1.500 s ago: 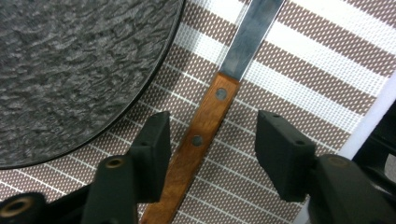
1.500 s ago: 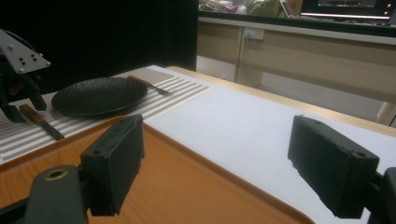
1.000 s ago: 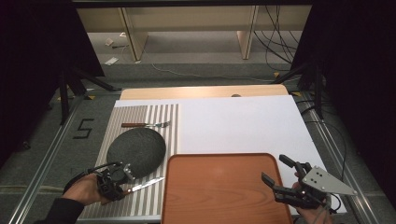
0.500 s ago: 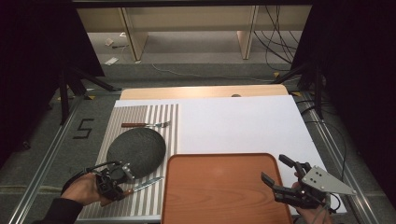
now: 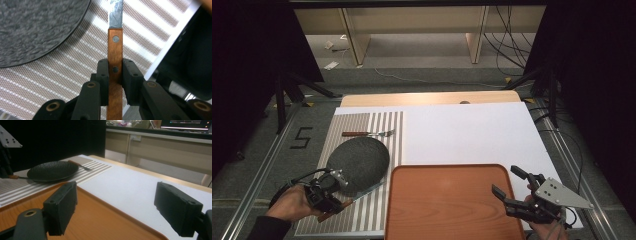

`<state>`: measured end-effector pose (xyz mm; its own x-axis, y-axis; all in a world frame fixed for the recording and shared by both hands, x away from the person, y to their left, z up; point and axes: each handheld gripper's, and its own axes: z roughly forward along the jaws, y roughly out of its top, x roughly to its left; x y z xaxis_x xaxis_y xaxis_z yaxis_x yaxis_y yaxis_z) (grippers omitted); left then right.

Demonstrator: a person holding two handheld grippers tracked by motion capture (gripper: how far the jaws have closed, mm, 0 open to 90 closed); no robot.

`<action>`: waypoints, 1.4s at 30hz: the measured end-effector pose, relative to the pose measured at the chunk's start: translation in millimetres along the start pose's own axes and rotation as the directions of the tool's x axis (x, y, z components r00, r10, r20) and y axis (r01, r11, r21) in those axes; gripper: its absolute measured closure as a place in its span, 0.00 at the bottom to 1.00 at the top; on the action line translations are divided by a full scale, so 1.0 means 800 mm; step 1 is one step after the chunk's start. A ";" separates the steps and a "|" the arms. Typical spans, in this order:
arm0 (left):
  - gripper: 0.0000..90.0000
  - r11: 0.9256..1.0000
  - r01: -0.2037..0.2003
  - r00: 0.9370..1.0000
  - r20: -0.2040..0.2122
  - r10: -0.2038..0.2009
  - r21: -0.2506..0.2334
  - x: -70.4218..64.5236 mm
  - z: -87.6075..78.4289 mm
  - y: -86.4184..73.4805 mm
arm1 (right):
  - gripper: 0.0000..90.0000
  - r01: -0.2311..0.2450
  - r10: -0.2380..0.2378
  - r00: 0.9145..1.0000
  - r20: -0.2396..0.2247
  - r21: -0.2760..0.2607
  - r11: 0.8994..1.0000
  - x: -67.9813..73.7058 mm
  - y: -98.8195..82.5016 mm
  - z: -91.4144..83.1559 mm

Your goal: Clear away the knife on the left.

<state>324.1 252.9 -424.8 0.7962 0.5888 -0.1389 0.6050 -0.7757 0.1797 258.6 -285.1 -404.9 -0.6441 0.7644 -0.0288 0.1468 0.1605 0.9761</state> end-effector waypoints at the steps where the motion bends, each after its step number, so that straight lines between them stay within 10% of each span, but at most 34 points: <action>1: 0.85 1.000 0.012 1.000 0.014 -0.012 -0.021 -0.002 -0.001 0.001 | 0.22 0.000 0.000 1.000 0.000 0.000 1.000 0.000 0.000 0.000; 17: 0.85 0.961 0.089 0.989 0.134 -0.056 -0.261 -0.044 0.000 0.057 | 0.22 0.001 -0.001 1.000 0.001 0.002 1.000 0.000 0.000 -0.001; 29: 0.85 0.959 0.062 0.987 0.160 -0.017 -0.277 -0.067 0.018 0.091 | 0.22 0.004 -0.004 1.000 -0.002 -0.002 1.000 0.000 0.001 -0.001; 42: 0.85 0.973 0.047 0.980 0.200 0.000 -0.228 -0.088 0.038 0.128 | 0.22 0.003 -0.003 1.000 0.000 -0.003 1.000 -0.001 0.001 -0.001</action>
<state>329.9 125.2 -426.6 0.7796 0.5318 -0.3308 0.6261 -0.6750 0.3903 258.1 -286.0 -404.1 -0.6448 0.7637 -0.0316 0.1426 0.1608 0.9766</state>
